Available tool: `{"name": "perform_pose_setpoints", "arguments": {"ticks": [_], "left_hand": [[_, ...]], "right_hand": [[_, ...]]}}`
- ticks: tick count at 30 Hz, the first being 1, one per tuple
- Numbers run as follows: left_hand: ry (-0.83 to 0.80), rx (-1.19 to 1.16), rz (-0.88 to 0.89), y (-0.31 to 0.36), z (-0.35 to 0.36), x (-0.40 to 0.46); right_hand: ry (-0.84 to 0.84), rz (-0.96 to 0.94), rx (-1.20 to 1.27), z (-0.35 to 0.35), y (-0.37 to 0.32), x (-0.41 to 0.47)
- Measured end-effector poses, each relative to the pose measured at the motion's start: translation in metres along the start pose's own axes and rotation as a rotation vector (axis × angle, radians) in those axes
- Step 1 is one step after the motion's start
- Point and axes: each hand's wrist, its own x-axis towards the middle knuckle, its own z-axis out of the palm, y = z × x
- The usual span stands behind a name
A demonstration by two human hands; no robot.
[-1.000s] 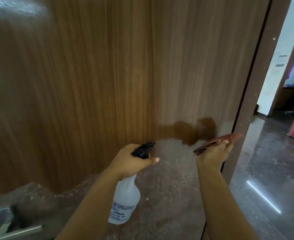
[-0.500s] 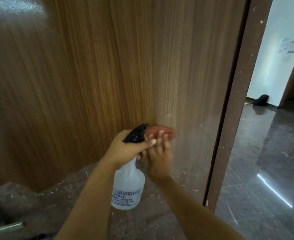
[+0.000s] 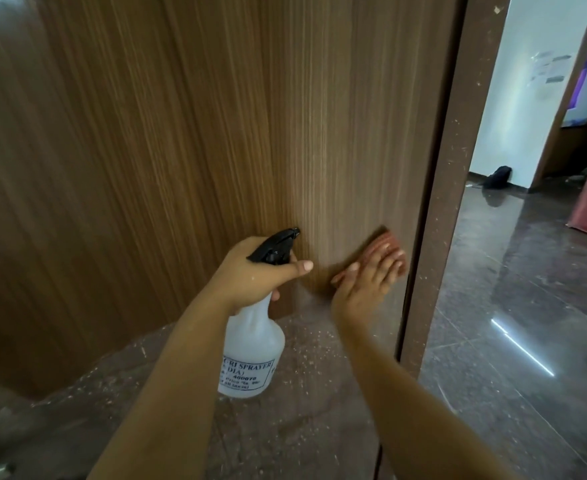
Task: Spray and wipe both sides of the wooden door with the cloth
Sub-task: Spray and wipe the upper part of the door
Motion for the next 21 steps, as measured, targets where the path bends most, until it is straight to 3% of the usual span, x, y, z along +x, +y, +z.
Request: {"name": "perform_pose_setpoints", "arguments": {"ticks": [3, 5, 7, 9, 11, 15, 18, 21], "left_hand": [[-0.023, -0.015, 0.002, 0.000, 0.012, 0.002], [-0.037, -0.008, 0.007, 0.002, 0.014, 0.002], [-0.040, -0.036, 0.009, 0.003, 0.015, 0.003], [-0.035, -0.061, 0.017, 0.001, 0.015, 0.004], [-0.041, -0.070, 0.019, -0.002, 0.017, 0.004], [-0.062, -0.052, 0.012, -0.016, 0.021, 0.004], [-0.075, -0.026, -0.002, -0.024, 0.021, 0.003], [-0.070, -0.013, -0.021, -0.028, 0.022, 0.005]], "right_hand": [[-0.224, -0.283, -0.118, 0.016, -0.009, -0.058], [-0.223, -0.496, -0.129, 0.014, -0.011, -0.035], [-0.131, -0.591, -0.152, 0.001, -0.013, 0.013], [-0.029, -0.435, -0.140, -0.015, -0.017, 0.056], [0.020, -0.142, -0.026, -0.022, -0.014, 0.076], [0.068, 0.329, 0.174, -0.004, 0.003, 0.035], [-0.017, 0.259, 0.126, 0.007, -0.003, -0.018], [-0.089, -0.053, 0.061, -0.001, -0.028, 0.009]]}}
